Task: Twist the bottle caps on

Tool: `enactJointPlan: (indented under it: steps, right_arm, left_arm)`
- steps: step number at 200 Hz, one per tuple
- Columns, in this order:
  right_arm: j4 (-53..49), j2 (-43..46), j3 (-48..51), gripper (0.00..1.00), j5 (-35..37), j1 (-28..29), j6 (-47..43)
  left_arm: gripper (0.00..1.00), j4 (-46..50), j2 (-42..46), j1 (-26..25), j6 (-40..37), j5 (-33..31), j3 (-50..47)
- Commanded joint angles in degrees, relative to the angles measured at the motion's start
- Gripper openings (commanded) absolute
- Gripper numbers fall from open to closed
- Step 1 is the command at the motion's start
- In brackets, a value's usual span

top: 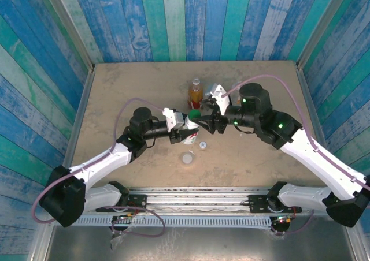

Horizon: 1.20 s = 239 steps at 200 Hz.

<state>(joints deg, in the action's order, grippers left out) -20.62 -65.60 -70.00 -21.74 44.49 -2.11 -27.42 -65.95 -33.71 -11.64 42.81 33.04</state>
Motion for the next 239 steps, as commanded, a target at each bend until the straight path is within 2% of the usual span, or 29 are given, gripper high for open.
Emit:
enactJointPlan:
  steps: [1, 55, 122, 133, 148, 173, 183, 239]
  right_arm:
    - [2.42, -1.05, 1.05, 0.68, -3.10, 0.07, -0.03]
    - [0.78, -3.28, 1.00, 0.53, -5.80, 0.02, -1.48]
    - [-1.12, -4.36, -0.12, 0.35, -4.94, 0.07, -2.54]
    - [-1.19, -4.12, -0.14, 0.34, -3.84, 0.04, -2.54]
    - [-1.14, -3.68, -0.01, 0.33, -2.56, 0.05, -2.46]
    - [-1.04, -2.55, 1.19, 0.33, -0.50, -0.55, -1.93]
    - [-0.76, -2.18, 2.15, 0.33, -0.24, -1.38, -1.63]
    - [2.07, 0.27, 6.73, 0.33, 6.62, -6.54, 0.06]
  left_arm:
    - [0.49, -1.41, -0.40, 0.10, 0.68, 1.01, 0.01]
    - [0.49, 0.60, -0.67, 0.06, -0.92, 0.87, 1.15]
    - [0.50, 1.40, -0.14, 0.07, -1.35, 0.34, 1.13]
    - [0.54, 1.62, -0.06, 0.09, -1.28, -0.02, 1.15]
    - [0.75, 1.84, -0.01, 0.05, -0.79, -1.61, 1.25]
    - [0.99, 1.87, 0.85, 0.05, 0.86, -4.02, 0.98]
    - [0.94, 2.45, 1.68, 0.04, 1.42, -4.81, 0.98]
    - [0.94, -0.61, 9.74, 0.09, 4.25, -12.92, -6.74]
